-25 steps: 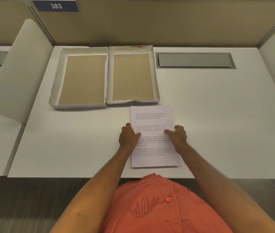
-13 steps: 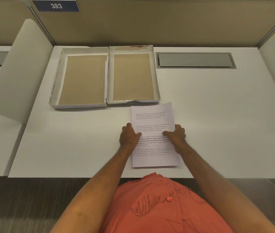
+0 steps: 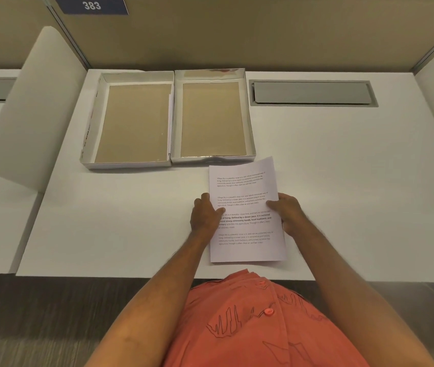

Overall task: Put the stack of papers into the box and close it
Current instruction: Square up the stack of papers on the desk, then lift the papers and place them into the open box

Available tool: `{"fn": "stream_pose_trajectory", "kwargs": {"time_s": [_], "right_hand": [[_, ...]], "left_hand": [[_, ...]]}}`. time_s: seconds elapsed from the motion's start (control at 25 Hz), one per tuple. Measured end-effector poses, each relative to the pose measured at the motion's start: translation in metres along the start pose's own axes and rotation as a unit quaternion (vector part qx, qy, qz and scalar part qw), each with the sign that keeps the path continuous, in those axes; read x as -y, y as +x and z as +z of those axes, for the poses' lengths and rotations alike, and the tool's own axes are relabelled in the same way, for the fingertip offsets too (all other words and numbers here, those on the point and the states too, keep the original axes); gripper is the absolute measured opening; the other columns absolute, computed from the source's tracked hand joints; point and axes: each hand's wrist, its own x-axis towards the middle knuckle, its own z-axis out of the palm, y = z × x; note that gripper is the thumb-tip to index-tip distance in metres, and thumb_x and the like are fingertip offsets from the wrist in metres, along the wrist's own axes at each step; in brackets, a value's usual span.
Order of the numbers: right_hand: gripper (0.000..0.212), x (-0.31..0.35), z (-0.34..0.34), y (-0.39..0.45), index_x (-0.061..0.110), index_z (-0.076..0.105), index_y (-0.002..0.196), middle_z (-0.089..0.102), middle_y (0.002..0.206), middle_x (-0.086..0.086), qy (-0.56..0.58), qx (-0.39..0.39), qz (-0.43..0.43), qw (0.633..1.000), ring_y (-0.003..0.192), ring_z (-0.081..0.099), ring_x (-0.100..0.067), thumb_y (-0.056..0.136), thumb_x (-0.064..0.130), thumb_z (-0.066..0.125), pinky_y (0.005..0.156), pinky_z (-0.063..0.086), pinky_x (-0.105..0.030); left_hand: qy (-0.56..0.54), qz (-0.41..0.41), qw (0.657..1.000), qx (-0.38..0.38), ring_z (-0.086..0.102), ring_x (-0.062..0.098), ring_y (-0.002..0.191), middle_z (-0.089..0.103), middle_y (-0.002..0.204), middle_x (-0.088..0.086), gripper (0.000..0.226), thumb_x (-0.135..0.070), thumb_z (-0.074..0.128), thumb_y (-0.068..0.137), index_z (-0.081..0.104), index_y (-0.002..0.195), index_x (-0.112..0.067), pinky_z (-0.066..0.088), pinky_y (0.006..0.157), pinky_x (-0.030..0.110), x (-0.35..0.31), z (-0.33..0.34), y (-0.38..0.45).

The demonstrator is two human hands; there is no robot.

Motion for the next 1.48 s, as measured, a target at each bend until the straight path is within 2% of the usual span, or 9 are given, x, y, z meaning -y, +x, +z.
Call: {"fn": "stream_pose_trajectory", "kwargs": {"time_s": [0.08,0.28,0.4,0.56,0.84,0.96,1.12,1.28,1.48], "right_hand": [[0.03,0.006,0.001,-0.008,0.005,0.07,0.121,0.075,0.117,-0.018,-0.051,0.019,-0.038,0.998,0.086,0.074,-0.027,0.097,-0.006,0.057,0.063,0.064,-0.033],[0.034,0.01,0.005,-0.038,0.019,0.069,0.129,0.072,0.124,-0.009,-0.159,0.037,-0.186,0.969,0.104,0.073,-0.032,0.099,0.006,0.059,0.087,0.063,-0.044],[0.033,0.009,-0.01,-0.048,0.022,0.069,0.131,0.068,0.13,-0.008,-0.13,0.09,-0.221,0.962,0.112,0.069,-0.032,0.1,0.01,0.063,0.096,0.06,-0.045],[0.03,0.004,-0.03,-0.057,0.022,0.071,0.121,0.075,0.121,-0.004,-0.042,0.112,-0.228,0.966,0.113,0.07,-0.026,0.1,0.002,0.062,0.097,0.058,-0.042],[0.043,0.007,-0.04,-0.081,0.05,0.065,0.119,0.074,0.111,0.025,0.04,-0.007,-0.289,0.957,0.107,0.066,0.006,0.096,0.014,0.062,0.085,0.051,-0.007],[0.044,-0.006,-0.034,-0.082,0.049,0.06,0.127,0.071,0.114,0.03,0.043,-0.022,-0.295,0.954,0.109,0.064,0.011,0.097,0.017,0.059,0.085,0.05,-0.005],[0.054,-0.025,-0.026,-0.069,0.026,0.044,0.149,0.064,0.13,0.02,0.02,-0.005,-0.268,0.963,0.117,0.06,0.012,0.102,0.001,0.051,0.093,0.047,-0.012],[0.056,-0.027,-0.023,-0.061,0.032,0.048,0.144,0.066,0.124,0.027,0.015,-0.018,-0.262,0.965,0.116,0.06,0.012,0.093,0.01,0.052,0.09,0.05,-0.008],[0.059,-0.038,-0.023,-0.043,0.026,0.049,0.143,0.069,0.116,0.029,-0.019,-0.027,-0.254,0.967,0.11,0.061,0.012,0.091,-0.002,0.052,0.083,0.05,-0.004]], "left_hand": [[-0.012,-0.002,1.0,-0.002,0.063,0.029,0.118,0.055,0.132,0.01,0.055,-0.034,0.072,0.093,0.047,0.137,-0.013,0.057,0.097,0.044,0.001,0.0,0.0],[-0.165,-0.017,0.986,-0.006,0.061,0.032,0.122,0.059,0.125,0.008,0.068,-0.02,0.079,0.087,0.044,0.145,-0.008,0.055,0.099,0.043,0.007,-0.001,0.001],[-0.373,-0.058,0.923,0.069,0.059,0.03,0.128,0.059,0.135,0.007,0.089,-0.008,0.081,0.085,0.029,0.157,-0.014,0.05,0.109,0.045,0.01,-0.01,-0.007],[-0.499,0.013,0.854,0.146,0.065,0.032,0.125,0.071,0.133,0.012,0.046,-0.002,0.069,0.093,0.059,0.136,-0.013,0.05,0.112,0.048,0.008,-0.029,-0.019],[-0.402,0.156,0.895,0.111,0.071,0.015,0.112,0.077,0.12,-0.002,0.044,-0.023,0.074,0.087,0.066,0.13,-0.021,0.058,0.09,0.021,-0.024,-0.06,-0.044],[-0.385,0.16,0.902,0.118,0.069,0.015,0.114,0.076,0.12,-0.003,0.048,-0.023,0.074,0.088,0.063,0.135,-0.017,0.057,0.093,0.02,-0.023,-0.065,-0.041],[-0.368,0.126,0.908,0.154,0.068,0.014,0.117,0.075,0.121,-0.005,0.04,-0.002,0.062,0.099,0.062,0.136,-0.016,0.056,0.096,0.022,-0.014,-0.049,-0.036],[-0.367,0.124,0.907,0.166,0.069,0.01,0.116,0.076,0.122,-0.007,0.039,-0.004,0.062,0.098,0.064,0.134,-0.021,0.055,0.091,0.016,-0.011,-0.045,-0.03],[-0.335,0.11,0.919,0.179,0.065,0.021,0.124,0.072,0.13,0.002,0.041,-0.008,0.062,0.099,0.061,0.138,-0.019,0.053,0.102,0.029,0.006,-0.028,-0.024]]}}
